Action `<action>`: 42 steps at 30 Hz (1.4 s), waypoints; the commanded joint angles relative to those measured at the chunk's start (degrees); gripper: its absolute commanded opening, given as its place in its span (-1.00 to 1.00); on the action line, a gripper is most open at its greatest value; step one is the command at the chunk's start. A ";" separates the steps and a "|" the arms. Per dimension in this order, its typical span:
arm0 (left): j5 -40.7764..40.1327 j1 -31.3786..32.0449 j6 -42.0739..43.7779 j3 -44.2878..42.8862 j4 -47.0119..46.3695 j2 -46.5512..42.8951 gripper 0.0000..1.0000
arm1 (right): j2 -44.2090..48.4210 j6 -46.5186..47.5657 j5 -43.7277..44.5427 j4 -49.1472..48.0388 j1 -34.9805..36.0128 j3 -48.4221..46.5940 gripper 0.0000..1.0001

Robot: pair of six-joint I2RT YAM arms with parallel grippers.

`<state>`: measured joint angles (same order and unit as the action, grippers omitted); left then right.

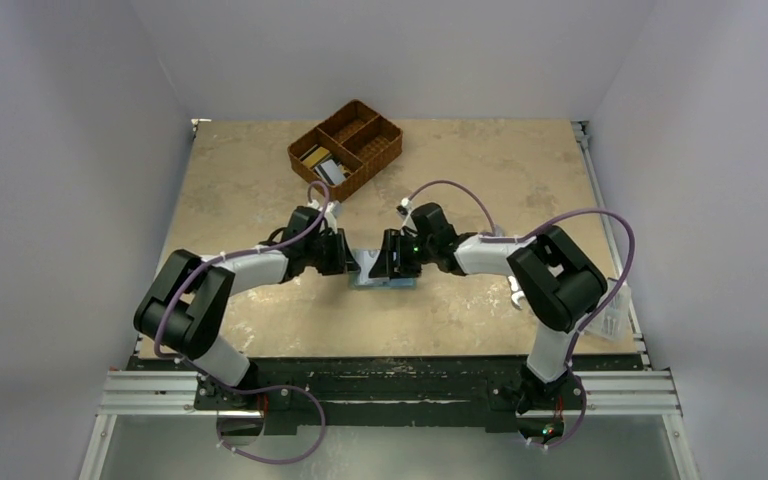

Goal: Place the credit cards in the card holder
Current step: Insert the credit card into the card holder.

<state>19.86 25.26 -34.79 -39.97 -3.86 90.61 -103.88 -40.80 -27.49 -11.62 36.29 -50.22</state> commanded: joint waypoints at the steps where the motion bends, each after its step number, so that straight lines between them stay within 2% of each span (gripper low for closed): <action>1: 2.00 0.32 -1.22 1.25 -1.46 -1.99 -0.69 | 0.05 4.52 8.09 10.08 4.23 -5.20 0.11; 7: 2.34 0.32 -2.59 2.68 -2.83 -2.97 -0.72 | 0.07 7.01 16.51 16.16 7.01 -9.32 0.12; 9: 2.01 0.32 -2.29 2.66 -2.10 -3.69 -0.71 | 1.13 8.44 16.87 16.60 7.04 -8.59 0.23; 13: 0.99 0.23 -1.46 1.73 0.04 -5.19 -0.55 | 2.75 11.45 15.50 17.07 6.86 -7.02 0.40; 17: 0.86 0.23 -1.49 1.90 -0.15 -5.07 -0.54 | 1.85 14.31 14.79 18.15 6.97 -8.09 0.42; 21: 2.23 0.23 -2.72 3.62 -2.93 -3.29 -0.62 | 1.40 13.61 14.10 16.63 7.97 -8.67 0.42; 28: 2.38 0.23 -4.14 5.87 -5.61 -1.47 -0.79 | 0.07 13.56 21.27 18.31 13.37 -11.95 0.25; 35: 1.97 0.11 -3.43 4.05 -2.33 -4.73 -0.68 | 2.17 16.67 21.53 19.42 13.97 -11.70 0.52; 42: 0.47 -2.79 -1.00 3.27 2.45 -8.15 -0.66 | 4.29 18.32 21.41 19.54 12.75 -8.99 0.54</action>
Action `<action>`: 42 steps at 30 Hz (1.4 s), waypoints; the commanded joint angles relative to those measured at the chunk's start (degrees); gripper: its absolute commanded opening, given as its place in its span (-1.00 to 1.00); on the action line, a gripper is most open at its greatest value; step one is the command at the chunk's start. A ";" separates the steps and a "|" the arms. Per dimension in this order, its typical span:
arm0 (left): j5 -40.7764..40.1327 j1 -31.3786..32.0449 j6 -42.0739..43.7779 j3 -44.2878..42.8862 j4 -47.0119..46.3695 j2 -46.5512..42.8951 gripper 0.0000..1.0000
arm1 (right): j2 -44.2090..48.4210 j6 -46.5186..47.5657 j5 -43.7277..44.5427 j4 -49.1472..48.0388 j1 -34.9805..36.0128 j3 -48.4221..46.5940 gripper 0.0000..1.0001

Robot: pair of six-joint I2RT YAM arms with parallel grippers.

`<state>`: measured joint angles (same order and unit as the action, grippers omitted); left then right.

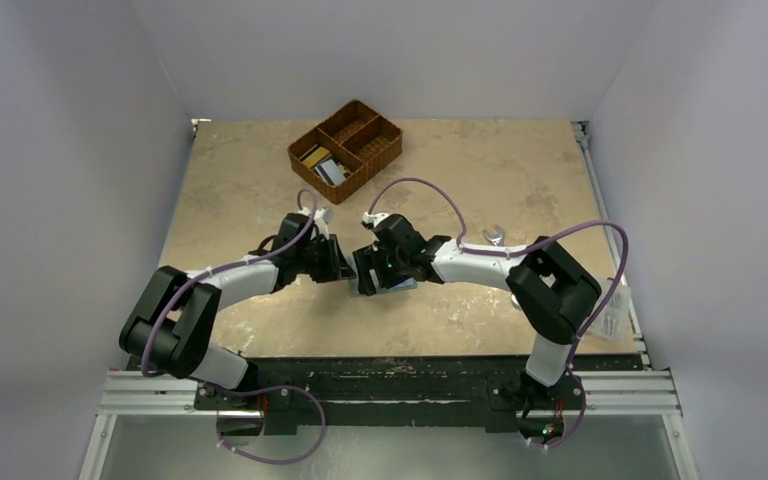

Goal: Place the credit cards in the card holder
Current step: Insert the credit card into the card holder.

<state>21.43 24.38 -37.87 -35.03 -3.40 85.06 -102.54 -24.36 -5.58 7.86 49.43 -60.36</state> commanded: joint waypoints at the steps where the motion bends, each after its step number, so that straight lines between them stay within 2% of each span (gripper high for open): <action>1: -1.25 -2.13 2.20 -1.59 2.03 -2.18 -0.71 | 2.87 1.99 -0.44 0.12 -0.39 1.20 0.55; 11: 1.25 -0.57 0.08 1.54 -4.15 4.89 -0.90 | 0.77 3.63 3.41 2.43 3.22 -2.16 0.59; 16: 2.52 -0.40 -1.46 1.43 -5.91 4.37 -0.91 | 0.13 4.49 5.36 1.73 6.00 -2.97 0.66; 21: 2.38 -0.47 -0.79 -0.09 -3.28 2.50 -0.91 | 1.11 5.46 6.58 2.45 5.84 -2.73 0.77; 23: 1.57 -0.60 0.18 -0.57 -1.21 1.07 -0.84 | 3.23 4.56 5.97 1.80 3.99 -1.13 0.78; 28: 0.84 -2.17 1.64 -1.10 2.79 -2.23 -0.49 | 8.54 2.93 1.18 1.92 -0.23 2.43 0.78; 33: 1.61 -3.24 1.71 -0.94 3.19 -3.29 -0.33 | 11.98 -0.87 -7.70 -1.79 -5.61 6.44 0.78; 37: 2.41 -3.44 -0.04 0.72 0.67 -2.39 -0.32 | 9.78 -2.16 -11.23 -4.30 -8.10 5.87 0.56; 40: 3.42 -3.68 -1.60 2.06 -2.21 -1.56 -0.31 | 6.66 -3.21 -14.65 -7.27 -9.34 5.25 0.02; 41: 3.63 -3.72 -2.30 2.69 -3.48 -1.42 -0.28 | 5.63 -3.43 -15.02 -7.53 -9.65 5.13 -0.10; 42: 3.93 -3.79 -3.06 3.39 -4.82 -1.20 -0.24 | 5.00 -3.57 -14.83 -8.92 -9.82 4.97 -0.13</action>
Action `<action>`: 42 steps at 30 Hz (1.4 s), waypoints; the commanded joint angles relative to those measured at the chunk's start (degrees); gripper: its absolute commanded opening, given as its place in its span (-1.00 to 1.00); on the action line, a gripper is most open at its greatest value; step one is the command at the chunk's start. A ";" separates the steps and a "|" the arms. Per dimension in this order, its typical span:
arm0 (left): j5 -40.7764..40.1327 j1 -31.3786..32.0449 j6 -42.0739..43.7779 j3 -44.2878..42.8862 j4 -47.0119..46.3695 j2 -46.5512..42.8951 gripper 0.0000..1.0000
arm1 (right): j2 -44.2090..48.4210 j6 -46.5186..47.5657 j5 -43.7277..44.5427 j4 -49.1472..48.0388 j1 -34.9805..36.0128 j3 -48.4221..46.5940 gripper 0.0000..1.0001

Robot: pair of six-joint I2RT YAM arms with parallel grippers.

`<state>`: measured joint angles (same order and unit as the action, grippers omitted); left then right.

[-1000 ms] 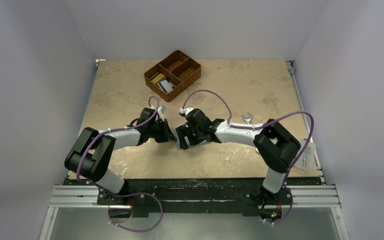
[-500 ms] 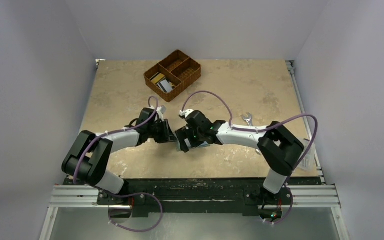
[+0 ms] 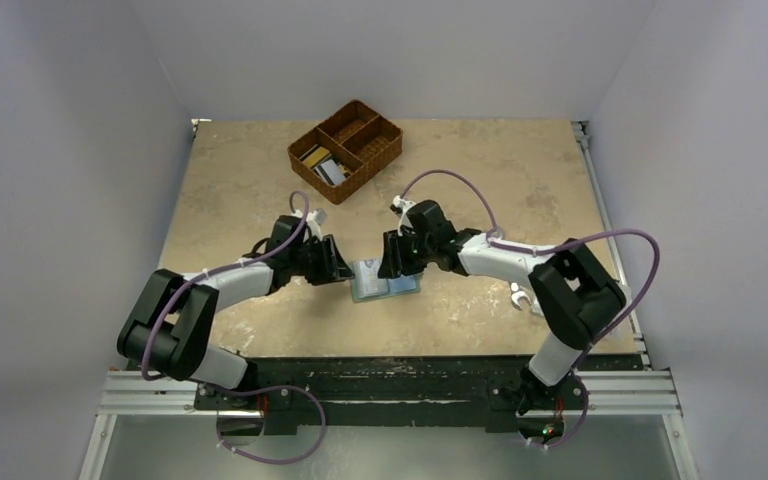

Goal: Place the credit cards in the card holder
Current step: Insert the credit card into the card holder, then close the card holder at the center of the board.

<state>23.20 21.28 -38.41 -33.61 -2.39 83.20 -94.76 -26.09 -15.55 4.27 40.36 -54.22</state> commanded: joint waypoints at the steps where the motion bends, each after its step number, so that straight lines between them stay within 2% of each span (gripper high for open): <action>1: 2.74 -0.75 -3.33 2.68 -7.54 0.85 -0.21 | -3.40 -1.79 -4.30 -5.68 -0.80 -1.38 -0.13; 4: 4.43 -0.80 -6.33 4.98 -12.73 1.69 -0.12 | -5.17 -1.22 -3.27 -6.05 -1.00 -1.84 -0.18; 11: 8.22 -0.80 -10.43 8.47 -22.02 5.62 0.03 | -7.87 -3.27 -4.84 -10.94 -1.68 1.53 -0.48; 21: 13.09 -0.71 -16.13 9.19 -31.33 5.75 0.05 | -9.31 -6.50 -9.88 -17.38 -3.84 5.98 -0.50; 25: 15.47 -0.58 -20.73 8.75 -36.67 3.97 0.05 | -9.25 -8.18 -13.43 -20.14 -4.23 7.02 -0.33; 30: 16.03 1.28 -23.04 5.81 -37.59 4.35 0.05 | -6.89 -11.26 -15.36 -21.03 -5.87 8.06 -0.05; 34: 15.35 3.70 -24.10 2.53 -38.68 6.83 0.05 | -4.21 -16.29 -18.22 -23.77 -9.41 10.80 0.07; 37: 14.72 6.08 -25.12 -0.28 -40.48 9.50 0.04 | -0.68 -16.55 -17.34 -19.87 -12.25 11.58 0.14; 42: 13.09 10.19 -24.91 -5.55 -40.23 14.00 0.04 | 6.50 -10.29 -13.04 -9.10 -15.04 10.43 0.26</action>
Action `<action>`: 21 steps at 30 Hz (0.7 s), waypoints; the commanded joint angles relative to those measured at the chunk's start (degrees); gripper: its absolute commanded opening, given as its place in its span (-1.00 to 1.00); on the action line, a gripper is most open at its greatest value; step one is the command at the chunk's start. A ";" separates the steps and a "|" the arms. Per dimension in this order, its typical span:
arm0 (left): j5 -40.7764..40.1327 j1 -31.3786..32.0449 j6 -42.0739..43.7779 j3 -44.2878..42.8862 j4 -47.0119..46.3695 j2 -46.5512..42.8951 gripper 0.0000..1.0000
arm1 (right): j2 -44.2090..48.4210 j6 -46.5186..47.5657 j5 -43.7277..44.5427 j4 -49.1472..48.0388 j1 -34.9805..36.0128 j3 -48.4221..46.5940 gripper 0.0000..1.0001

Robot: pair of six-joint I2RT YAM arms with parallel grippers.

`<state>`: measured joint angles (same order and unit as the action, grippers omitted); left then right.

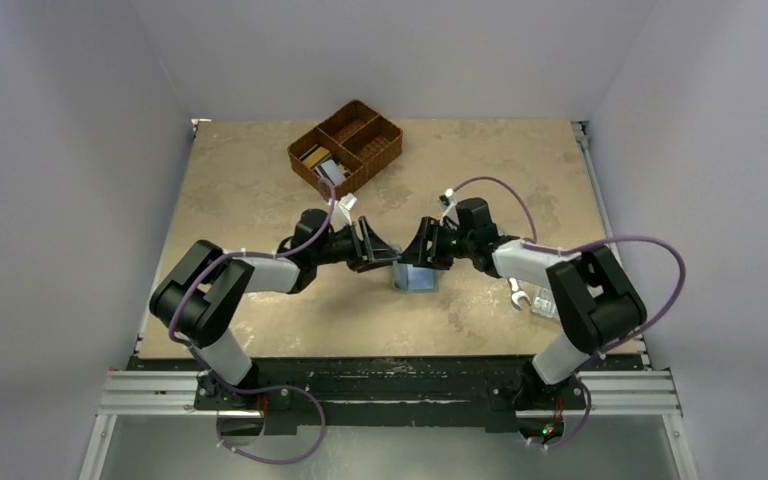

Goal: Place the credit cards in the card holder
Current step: Close the card holder at the center of the board.

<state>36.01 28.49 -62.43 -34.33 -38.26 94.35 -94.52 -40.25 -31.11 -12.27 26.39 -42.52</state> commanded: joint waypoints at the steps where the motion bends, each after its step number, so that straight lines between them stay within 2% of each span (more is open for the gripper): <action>1: 0.10 3.76 -1.04 -5.93 -4.55 4.05 0.04 | 7.52 5.18 4.53 9.94 -1.32 -1.59 0.29; 4: 0.01 5.94 -1.98 -8.68 -6.52 8.65 0.02 | 11.35 7.66 13.29 18.20 -2.30 -2.22 0.31; 7: 0.03 7.69 -4.17 -10.45 -10.51 12.87 0.02 | 14.14 8.28 25.58 26.98 -3.00 -3.66 0.30; 10: -0.15 8.73 -4.70 -12.43 -12.35 17.09 0.00 | 17.15 8.22 32.34 30.38 -3.29 -3.50 0.32; 17: 0.87 9.21 -7.78 -14.29 -18.56 23.21 -0.17 | 17.04 8.92 29.37 26.34 -6.70 -0.88 0.26; 21: -0.42 9.20 -3.12 -15.13 -10.85 21.44 -0.34 | 16.45 13.23 24.82 22.91 -6.93 -1.16 0.20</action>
<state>36.38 37.65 -69.28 -47.20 -51.20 117.40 -77.87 -31.53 -3.88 14.59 19.68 -43.57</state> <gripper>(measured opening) 0.376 0.616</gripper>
